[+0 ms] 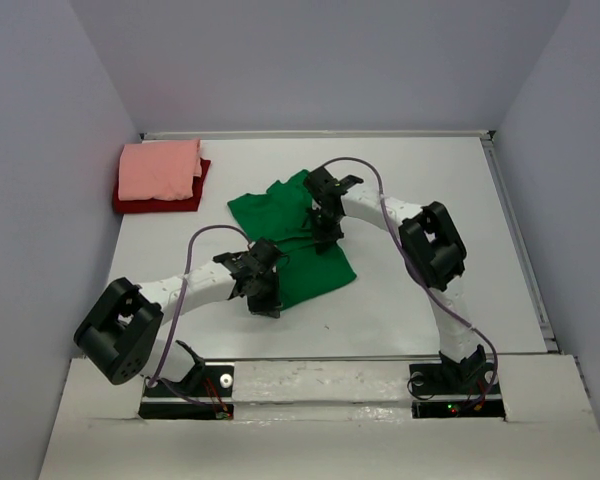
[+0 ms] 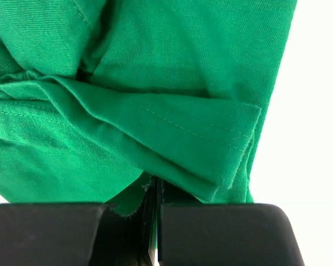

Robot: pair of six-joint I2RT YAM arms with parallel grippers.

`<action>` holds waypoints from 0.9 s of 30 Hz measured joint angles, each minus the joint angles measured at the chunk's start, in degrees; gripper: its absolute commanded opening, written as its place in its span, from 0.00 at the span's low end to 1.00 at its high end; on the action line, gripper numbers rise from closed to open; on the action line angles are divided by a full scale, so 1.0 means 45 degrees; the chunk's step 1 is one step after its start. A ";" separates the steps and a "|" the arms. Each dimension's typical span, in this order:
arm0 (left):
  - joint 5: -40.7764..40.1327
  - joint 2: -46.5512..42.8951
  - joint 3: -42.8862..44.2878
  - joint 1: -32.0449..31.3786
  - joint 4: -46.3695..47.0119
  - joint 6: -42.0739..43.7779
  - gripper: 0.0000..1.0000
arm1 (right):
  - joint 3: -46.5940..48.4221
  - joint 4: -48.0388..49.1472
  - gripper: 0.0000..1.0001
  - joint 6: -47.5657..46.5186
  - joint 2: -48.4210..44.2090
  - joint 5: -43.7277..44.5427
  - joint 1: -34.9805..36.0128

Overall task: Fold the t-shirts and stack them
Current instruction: Fold the folded rectangular tshirt in 1/3 of the way

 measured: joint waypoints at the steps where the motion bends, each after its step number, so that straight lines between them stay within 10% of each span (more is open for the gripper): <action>1: -0.0010 0.0005 0.0010 0.0000 -0.0024 0.0005 0.00 | -0.0010 0.0005 0.00 0.0015 -0.0005 -0.0010 -0.0044; 17: -0.3249 -0.0180 0.6091 -0.0005 -0.3245 0.0355 0.00 | -0.4750 0.2001 0.00 0.0699 -0.2861 -0.0379 0.0136; 27: -0.2948 0.0937 0.5275 -0.0005 -0.3201 0.0889 0.00 | -0.5707 0.2540 0.00 0.2016 -0.3468 -0.0491 0.1719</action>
